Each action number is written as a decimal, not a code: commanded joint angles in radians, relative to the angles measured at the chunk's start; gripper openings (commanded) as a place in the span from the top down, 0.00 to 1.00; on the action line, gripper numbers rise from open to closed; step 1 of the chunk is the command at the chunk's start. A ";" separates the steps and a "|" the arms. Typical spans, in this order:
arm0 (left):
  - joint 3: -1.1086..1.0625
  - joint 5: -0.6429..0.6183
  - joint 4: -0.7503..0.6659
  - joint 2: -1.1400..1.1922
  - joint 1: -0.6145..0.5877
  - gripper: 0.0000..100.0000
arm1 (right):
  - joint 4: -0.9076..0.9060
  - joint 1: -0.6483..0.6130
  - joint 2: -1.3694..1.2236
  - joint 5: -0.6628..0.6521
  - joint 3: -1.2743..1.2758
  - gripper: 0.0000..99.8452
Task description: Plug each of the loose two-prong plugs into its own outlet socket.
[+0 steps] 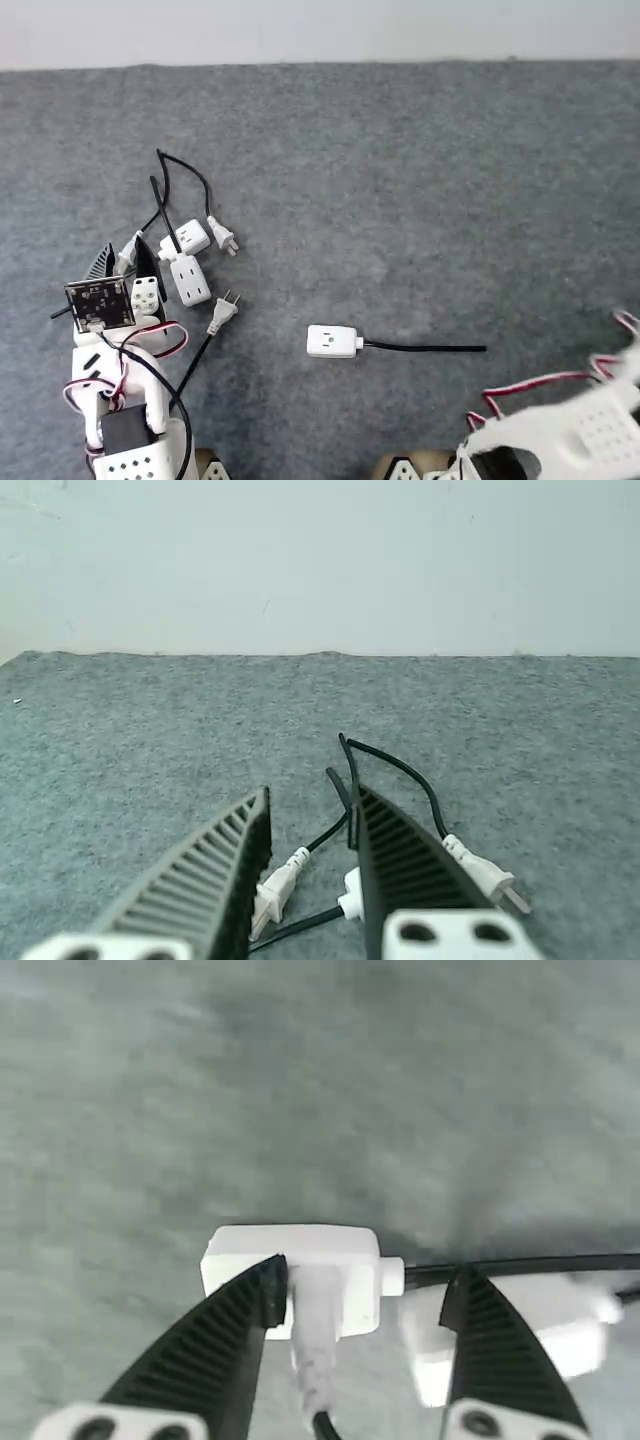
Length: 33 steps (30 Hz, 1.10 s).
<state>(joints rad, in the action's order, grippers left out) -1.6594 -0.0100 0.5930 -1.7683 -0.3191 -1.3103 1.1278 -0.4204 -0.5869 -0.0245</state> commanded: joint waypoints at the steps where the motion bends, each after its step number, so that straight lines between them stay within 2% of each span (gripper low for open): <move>1: 0.008 0.012 -0.031 -0.009 0.008 0.86 | 0.007 0.102 -0.008 -0.031 -0.003 0.76; 5: 0.007 0.012 -0.029 -0.009 0.008 0.86 | -0.019 0.045 0.021 -0.021 -0.008 0.76; 10: 0.005 0.012 -0.029 -0.009 0.008 0.86 | -0.079 -0.093 0.119 -0.017 -0.008 0.76; 18: 0.005 0.012 -0.029 -0.009 0.008 0.86 | -0.044 -0.344 0.410 0.141 -0.009 0.76; 22: 0.005 0.012 -0.029 -0.009 0.008 0.86 | -0.093 -0.533 0.522 0.192 0.002 0.76; 27: 0.005 0.012 -0.029 -0.009 0.009 0.86 | -0.255 -0.854 0.555 0.258 0.005 0.76; 33: 0.005 0.012 -0.031 -0.009 0.009 0.86 | -0.338 -1.237 0.555 0.305 0.005 0.76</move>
<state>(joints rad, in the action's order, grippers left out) -1.6594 -0.0100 0.5930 -1.7683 -0.3191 -1.6111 0.0644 0.0829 -0.3000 -0.0015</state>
